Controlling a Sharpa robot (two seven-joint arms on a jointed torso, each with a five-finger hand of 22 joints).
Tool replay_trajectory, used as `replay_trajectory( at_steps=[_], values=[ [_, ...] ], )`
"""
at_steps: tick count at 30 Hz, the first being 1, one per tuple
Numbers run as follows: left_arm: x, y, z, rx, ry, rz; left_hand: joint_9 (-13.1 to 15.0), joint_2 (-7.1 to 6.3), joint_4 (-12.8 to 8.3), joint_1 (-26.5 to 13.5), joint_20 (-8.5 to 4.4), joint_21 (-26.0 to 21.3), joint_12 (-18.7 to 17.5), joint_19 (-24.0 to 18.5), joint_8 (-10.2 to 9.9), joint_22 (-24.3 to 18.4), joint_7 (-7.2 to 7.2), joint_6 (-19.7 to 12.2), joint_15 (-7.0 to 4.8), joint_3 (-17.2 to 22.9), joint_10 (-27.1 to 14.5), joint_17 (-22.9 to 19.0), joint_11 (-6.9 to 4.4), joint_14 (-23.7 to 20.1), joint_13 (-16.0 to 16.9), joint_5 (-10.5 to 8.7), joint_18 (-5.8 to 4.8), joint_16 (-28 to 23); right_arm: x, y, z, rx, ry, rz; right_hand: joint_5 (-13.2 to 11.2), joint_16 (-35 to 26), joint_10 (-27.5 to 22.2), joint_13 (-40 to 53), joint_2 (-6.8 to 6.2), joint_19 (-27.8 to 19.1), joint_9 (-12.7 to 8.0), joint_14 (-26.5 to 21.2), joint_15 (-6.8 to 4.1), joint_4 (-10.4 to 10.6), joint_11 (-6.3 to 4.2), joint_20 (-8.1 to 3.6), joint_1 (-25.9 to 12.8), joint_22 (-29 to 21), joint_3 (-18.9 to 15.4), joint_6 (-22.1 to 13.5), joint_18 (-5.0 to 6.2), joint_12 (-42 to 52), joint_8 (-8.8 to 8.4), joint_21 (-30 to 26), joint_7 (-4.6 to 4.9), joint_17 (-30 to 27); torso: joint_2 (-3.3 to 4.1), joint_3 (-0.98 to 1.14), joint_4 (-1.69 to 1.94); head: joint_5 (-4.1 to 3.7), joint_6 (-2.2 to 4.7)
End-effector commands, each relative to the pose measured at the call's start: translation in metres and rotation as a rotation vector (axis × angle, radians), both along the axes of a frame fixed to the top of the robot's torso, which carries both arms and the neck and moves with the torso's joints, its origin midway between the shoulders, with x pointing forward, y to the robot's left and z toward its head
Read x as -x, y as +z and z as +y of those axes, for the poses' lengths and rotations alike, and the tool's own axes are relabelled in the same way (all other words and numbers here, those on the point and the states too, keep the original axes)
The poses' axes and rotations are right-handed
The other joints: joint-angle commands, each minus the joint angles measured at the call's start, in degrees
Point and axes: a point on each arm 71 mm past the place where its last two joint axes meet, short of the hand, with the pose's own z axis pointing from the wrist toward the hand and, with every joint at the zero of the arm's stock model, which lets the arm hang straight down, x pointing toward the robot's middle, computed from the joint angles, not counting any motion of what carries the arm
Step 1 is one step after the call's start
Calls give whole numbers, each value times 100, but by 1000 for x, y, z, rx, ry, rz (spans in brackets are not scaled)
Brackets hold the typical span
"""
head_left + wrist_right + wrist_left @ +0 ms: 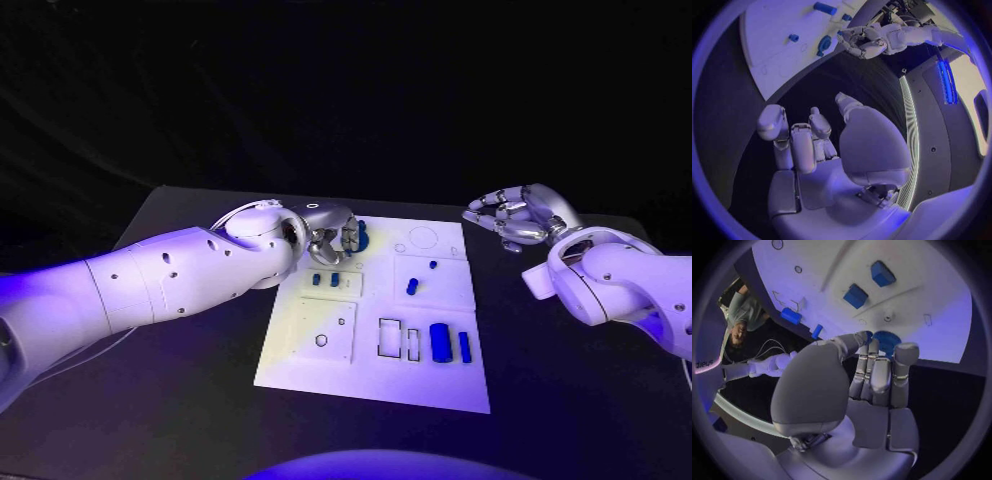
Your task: Assemble the parts on the task board
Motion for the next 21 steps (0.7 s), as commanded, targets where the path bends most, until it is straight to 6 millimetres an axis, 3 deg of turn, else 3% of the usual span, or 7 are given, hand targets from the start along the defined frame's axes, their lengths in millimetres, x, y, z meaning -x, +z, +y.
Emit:
replay_trajectory(
  at_steps=[1,14,21],
  values=[
    [0,1,4,25,23,20,8,-10,-8,-54,5,23,33,40,-29,9,-7,47,-17,5,26,-12,-2,38,2,8,-82,23,0,0,1,5,11,-12,28,-26,-4,-6,17,-30,-9,117,-35,25,-8,-1,37,-5,-10,-39,48,-27,36,-17,-4,-3,-4,7,0,7,-4],
    [2,-1,20,19,53,50,9,-14,-8,-64,5,23,33,39,-28,5,-8,55,-18,3,32,-40,-4,34,5,7,-81,16,1,0,0,6,10,-12,28,-26,-4,-6,17,-30,-9,117,-35,25,-8,-1,37,-5,-10,-39,48,-27,36,-17,-4,-3,4,11,-18,7,-4],
    [2,-3,22,12,55,61,11,-16,-8,-71,4,25,33,38,-27,5,-11,64,-18,1,38,-58,-6,31,6,6,-81,12,1,0,0,6,10,-12,28,-26,-4,-6,17,-30,-9,117,-35,25,-8,-1,37,-5,-10,-39,48,-27,36,-17,-4,-3,6,11,-10,-1,-19]
  ],
)
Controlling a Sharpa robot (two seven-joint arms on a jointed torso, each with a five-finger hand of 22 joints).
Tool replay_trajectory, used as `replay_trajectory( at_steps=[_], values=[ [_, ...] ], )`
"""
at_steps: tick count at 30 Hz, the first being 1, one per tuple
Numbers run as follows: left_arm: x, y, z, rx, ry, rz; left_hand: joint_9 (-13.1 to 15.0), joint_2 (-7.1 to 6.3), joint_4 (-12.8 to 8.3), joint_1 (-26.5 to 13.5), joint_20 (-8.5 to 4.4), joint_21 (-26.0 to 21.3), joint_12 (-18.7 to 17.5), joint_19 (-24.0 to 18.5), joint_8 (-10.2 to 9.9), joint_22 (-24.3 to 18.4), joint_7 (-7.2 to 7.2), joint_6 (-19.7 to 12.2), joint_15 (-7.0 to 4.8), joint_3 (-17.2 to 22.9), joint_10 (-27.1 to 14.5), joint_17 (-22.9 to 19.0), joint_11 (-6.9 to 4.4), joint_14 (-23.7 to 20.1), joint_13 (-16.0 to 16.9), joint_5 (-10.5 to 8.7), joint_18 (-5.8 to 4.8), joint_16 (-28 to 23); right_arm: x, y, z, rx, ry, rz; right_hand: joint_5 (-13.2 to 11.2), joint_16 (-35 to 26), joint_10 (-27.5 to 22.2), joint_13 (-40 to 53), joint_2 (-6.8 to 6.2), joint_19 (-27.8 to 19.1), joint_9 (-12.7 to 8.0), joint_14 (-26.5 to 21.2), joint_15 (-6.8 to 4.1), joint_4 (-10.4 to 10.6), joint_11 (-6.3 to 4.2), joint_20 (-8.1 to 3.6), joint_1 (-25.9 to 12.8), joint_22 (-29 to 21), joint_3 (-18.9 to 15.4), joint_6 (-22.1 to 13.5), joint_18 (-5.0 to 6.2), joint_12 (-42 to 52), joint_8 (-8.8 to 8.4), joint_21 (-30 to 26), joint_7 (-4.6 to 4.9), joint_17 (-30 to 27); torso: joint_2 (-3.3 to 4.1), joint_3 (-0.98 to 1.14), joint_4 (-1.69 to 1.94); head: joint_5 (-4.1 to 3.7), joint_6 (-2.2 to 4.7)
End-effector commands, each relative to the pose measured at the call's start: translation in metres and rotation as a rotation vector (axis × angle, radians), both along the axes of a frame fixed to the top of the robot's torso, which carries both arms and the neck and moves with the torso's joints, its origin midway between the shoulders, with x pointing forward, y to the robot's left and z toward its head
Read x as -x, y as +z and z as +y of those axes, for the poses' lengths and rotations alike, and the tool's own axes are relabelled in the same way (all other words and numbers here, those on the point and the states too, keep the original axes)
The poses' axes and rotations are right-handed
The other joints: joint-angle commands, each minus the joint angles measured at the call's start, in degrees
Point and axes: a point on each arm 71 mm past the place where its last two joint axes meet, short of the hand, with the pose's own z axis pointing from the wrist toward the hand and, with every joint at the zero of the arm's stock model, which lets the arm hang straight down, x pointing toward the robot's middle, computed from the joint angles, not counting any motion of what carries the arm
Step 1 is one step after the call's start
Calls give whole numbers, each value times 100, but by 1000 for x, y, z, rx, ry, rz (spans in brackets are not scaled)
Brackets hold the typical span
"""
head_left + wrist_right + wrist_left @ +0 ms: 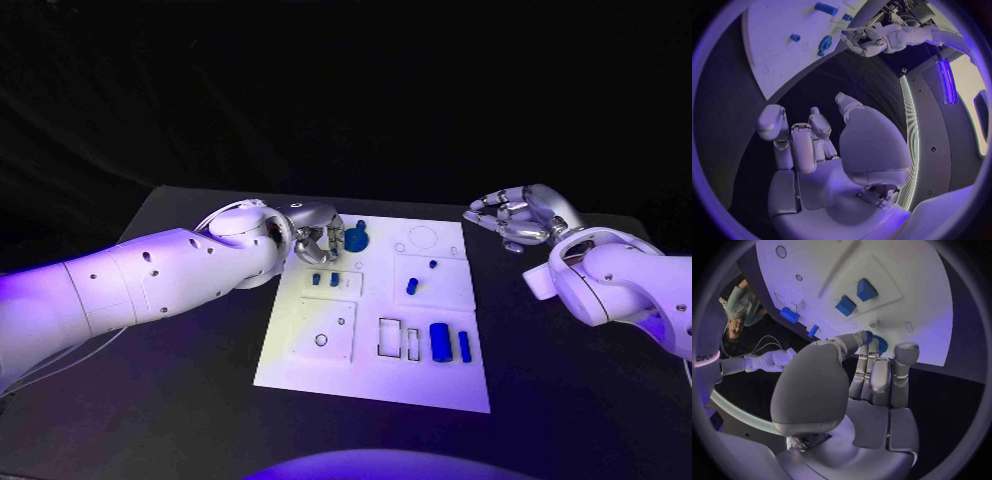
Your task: Assemble the parts on the task board
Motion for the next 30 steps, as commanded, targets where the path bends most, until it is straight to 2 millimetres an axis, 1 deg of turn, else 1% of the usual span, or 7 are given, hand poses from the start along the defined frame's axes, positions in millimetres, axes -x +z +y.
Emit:
replay_trajectory(
  at_steps=[1,4,15,25,30],
  values=[
    [1,-1,-1,-2,-1,25,6,8,-8,-48,4,25,11,38,-27,6,10,44,-19,2,40,-5,-6,32,11,23,-81,12,0,1,1,6,12,-12,28,-25,-4,-6,17,-30,-9,117,-35,25,-7,-1,37,-6,-10,-39,48,-27,36,-17,-4,-3,2,1,1,-4,-11],
    [1,-2,-1,-4,0,28,7,7,-8,-53,4,25,11,37,-26,5,9,49,-19,1,44,-6,-8,33,12,23,-81,11,0,1,1,6,12,-12,28,-25,-4,-6,17,-30,-9,117,-35,25,-7,-1,37,-6,-10,-39,48,-27,36,-17,-4,-3,4,2,3,-5,-15],
    [1,-3,1,-15,8,41,9,4,-8,-62,4,28,11,37,-24,8,7,59,-21,-3,51,-20,-9,31,14,21,-81,8,0,1,1,6,12,-12,28,-25,-4,-6,17,-30,-9,117,-35,25,-7,-1,37,-6,-10,-39,48,-27,36,-17,-4,-3,-1,-7,6,2,-26],
    [0,-5,3,-24,11,47,11,-11,-11,-78,3,27,6,32,-27,3,5,66,-22,-13,58,-42,-11,28,16,15,-80,1,0,1,1,6,13,-12,37,-31,3,-17,24,-29,-10,120,-39,42,-11,-4,49,-14,-24,-37,50,-32,45,-33,-7,-2,4,-2,2,6,-35],
    [-1,-5,3,-25,12,50,11,-14,-9,-86,3,25,5,29,-28,-1,5,69,-22,-17,60,-47,-11,27,17,14,-80,-1,0,1,1,7,13,-12,37,-31,3,-17,24,-29,-10,120,-39,42,-11,-4,49,-14,-24,-37,50,-32,45,-33,-7,-2,1,-5,3,6,-38]
  ],
)
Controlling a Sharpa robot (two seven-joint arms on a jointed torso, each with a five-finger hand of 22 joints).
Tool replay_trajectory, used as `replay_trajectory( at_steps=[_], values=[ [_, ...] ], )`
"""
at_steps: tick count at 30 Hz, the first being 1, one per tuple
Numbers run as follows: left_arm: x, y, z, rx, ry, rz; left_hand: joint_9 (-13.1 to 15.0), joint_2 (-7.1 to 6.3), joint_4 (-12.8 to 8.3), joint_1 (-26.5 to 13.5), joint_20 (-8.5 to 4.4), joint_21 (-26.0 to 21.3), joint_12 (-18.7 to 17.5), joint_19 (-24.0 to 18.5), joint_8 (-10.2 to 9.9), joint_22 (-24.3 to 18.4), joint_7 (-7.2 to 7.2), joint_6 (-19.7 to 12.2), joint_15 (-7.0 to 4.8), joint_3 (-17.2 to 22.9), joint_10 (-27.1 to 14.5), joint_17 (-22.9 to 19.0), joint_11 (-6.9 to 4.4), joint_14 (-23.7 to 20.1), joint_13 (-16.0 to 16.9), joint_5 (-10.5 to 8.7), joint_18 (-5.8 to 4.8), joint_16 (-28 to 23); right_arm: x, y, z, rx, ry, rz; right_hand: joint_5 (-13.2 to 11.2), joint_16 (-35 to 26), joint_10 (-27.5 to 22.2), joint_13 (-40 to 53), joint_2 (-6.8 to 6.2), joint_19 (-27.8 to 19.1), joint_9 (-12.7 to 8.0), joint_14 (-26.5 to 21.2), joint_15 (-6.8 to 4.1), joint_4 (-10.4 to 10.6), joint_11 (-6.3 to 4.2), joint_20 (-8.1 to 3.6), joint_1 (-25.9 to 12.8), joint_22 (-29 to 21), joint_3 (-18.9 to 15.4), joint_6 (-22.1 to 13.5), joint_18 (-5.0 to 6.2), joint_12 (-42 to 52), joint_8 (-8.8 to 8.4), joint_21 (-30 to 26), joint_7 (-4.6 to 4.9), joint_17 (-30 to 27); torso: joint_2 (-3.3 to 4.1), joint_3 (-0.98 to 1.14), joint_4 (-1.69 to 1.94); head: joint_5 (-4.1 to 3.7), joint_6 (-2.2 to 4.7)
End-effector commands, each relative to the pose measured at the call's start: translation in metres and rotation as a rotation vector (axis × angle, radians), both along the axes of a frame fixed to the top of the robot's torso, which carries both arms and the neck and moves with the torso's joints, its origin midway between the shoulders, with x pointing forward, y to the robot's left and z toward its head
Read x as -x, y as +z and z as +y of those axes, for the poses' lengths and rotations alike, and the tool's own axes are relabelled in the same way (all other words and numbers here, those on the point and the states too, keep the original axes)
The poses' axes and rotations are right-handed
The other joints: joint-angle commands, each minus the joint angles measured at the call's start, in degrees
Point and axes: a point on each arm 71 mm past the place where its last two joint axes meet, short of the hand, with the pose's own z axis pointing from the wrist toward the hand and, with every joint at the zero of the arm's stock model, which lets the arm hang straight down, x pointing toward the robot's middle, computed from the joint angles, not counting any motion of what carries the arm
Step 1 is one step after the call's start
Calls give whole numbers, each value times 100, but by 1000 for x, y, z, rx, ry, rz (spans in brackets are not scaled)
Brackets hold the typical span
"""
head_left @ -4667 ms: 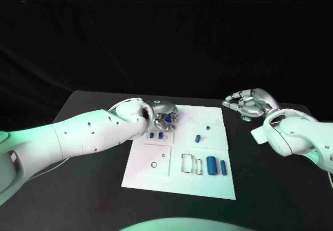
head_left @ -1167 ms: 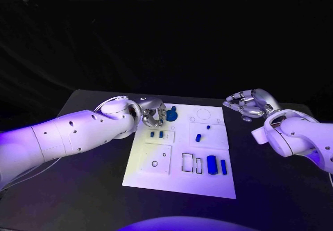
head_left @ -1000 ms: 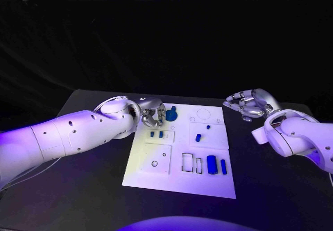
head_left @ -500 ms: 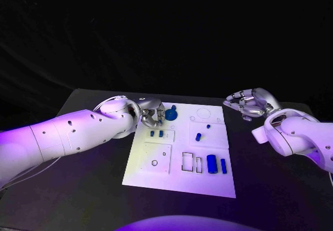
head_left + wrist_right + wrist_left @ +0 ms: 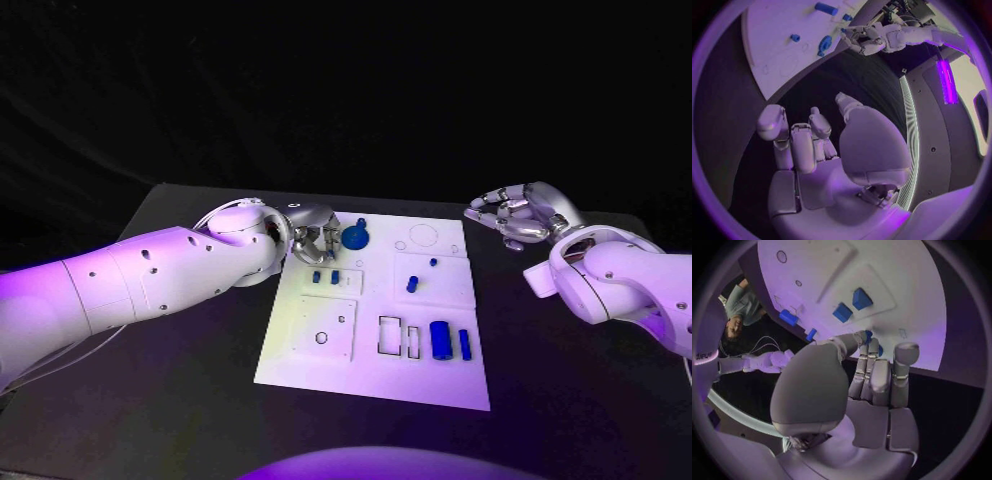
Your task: Assemble the parts on the task board
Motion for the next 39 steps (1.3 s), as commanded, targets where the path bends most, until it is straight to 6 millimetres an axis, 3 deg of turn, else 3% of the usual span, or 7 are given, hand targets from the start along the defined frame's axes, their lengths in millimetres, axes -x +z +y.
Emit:
replay_trajectory(
  at_steps=[1,14,25,39],
  values=[
    [0,-1,-1,-4,-5,18,7,16,-9,-56,3,25,9,29,-28,-8,4,28,-23,-17,39,-5,10,27,8,17,-80,-1,0,1,1,6,13,-11,38,-31,3,-5,24,-29,-5,120,-39,17,-11,-4,49,-4,0,-37,50,-32,21,-33,-7,-2,2,2,1,2,-8],
    [-1,-3,-2,-3,-4,24,8,15,-7,-63,3,20,7,23,-29,-17,3,31,-23,-20,41,-19,9,24,8,16,-78,-5,0,1,1,6,13,-12,38,-31,3,-5,24,-29,-5,120,-39,17,-11,-4,49,-4,0,-37,50,-32,21,-33,-7,-2,3,4,-4,-2,-10],
    [0,-5,-4,-8,-9,42,10,11,-1,-83,2,21,3,20,-30,-15,1,39,-23,-32,48,6,7,32,10,12,-78,-1,0,1,1,6,13,-12,38,-31,3,-5,24,-29,-5,120,-39,17,-11,-4,49,-4,0,-37,50,-32,21,-33,-7,-2,1,3,0,3,-60],
    [0,-5,-5,-9,-10,46,22,22,-8,-90,-1,28,9,16,-18,-5,-16,79,-33,-48,88,-17,-10,31,21,11,-79,-6,0,1,2,6,13,-13,38,-31,3,-5,24,-29,-5,120,-39,17,-11,-4,49,-4,0,-37,50,-32,21,-33,-7,-2,1,1,-1,2,-53]
  ],
)
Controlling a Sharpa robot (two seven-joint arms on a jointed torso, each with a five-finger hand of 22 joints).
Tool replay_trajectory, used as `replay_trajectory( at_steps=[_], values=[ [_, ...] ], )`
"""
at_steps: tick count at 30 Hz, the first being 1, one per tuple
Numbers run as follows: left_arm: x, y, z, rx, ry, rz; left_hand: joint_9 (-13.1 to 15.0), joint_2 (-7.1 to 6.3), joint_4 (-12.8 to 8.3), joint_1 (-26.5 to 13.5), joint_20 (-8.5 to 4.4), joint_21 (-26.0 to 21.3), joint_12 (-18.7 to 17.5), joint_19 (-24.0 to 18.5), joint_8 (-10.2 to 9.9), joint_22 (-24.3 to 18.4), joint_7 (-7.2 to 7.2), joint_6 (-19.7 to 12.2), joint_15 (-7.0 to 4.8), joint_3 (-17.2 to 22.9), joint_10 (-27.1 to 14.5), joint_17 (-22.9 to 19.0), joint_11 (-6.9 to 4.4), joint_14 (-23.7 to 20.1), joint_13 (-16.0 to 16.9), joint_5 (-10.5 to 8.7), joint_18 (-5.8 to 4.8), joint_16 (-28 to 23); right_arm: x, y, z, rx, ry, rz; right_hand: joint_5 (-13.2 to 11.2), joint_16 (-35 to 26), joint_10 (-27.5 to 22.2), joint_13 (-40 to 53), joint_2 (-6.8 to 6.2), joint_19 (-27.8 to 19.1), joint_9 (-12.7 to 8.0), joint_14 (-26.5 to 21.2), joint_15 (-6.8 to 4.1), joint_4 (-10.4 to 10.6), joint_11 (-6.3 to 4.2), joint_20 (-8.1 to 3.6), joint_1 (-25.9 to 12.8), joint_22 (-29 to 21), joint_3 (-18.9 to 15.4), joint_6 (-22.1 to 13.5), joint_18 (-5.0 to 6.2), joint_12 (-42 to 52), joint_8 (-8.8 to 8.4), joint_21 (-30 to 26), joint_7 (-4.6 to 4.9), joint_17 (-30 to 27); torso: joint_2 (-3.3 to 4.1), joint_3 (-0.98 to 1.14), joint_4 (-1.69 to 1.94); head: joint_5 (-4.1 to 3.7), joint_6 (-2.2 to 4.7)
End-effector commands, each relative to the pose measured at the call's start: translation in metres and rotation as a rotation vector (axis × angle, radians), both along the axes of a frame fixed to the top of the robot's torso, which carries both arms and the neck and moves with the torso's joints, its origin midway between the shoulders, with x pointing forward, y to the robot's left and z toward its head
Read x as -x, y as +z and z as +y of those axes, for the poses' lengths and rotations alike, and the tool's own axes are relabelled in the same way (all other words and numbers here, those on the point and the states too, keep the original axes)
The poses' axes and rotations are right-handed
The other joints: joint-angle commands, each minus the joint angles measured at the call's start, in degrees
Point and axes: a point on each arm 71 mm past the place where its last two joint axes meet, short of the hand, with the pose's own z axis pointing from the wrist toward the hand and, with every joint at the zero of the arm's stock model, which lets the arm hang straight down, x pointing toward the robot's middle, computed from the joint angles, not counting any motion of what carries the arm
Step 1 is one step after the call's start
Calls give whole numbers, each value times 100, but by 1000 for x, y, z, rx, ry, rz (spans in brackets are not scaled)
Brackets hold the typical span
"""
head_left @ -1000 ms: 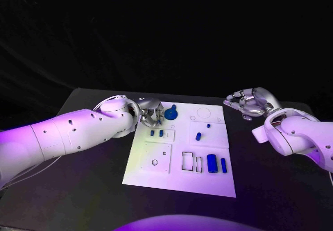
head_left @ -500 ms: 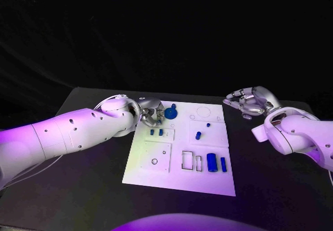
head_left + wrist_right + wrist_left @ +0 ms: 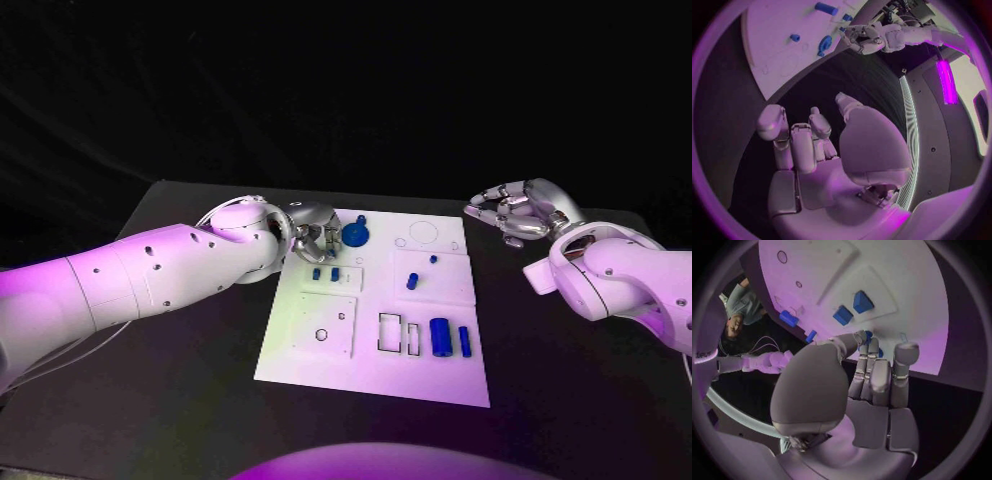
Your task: Assemble the parts on the task board
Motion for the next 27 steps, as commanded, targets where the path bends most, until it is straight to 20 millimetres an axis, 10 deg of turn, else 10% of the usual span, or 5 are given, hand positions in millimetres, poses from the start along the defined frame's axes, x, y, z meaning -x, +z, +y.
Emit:
replay_trajectory(
  at_steps=[1,27],
  values=[
    [1,-2,-3,-3,-9,22,9,-1,8,-67,-2,29,27,17,-18,-2,-15,39,-30,-32,35,9,-1,30,7,23,-79,-4,0,0,1,6,12,-11,38,-31,3,-6,24,-29,-6,120,-39,18,-11,-4,49,-5,0,-37,50,-32,22,-33,-7,-3,1,1,0,-3,3],
    [0,-2,-1,0,4,17,-20,-70,-13,-151,116,-113,-547,-181,-197,-247,113,-105,118,43,-441,-247,193,-90,-219,26,-36,-66,0,0,1,6,11,-12,38,-31,3,-6,24,-29,-6,120,-39,18,-11,-4,49,-5,0,-37,50,-32,22,-33,-7,-3,-2,-1,-2,0,12]
  ],
)
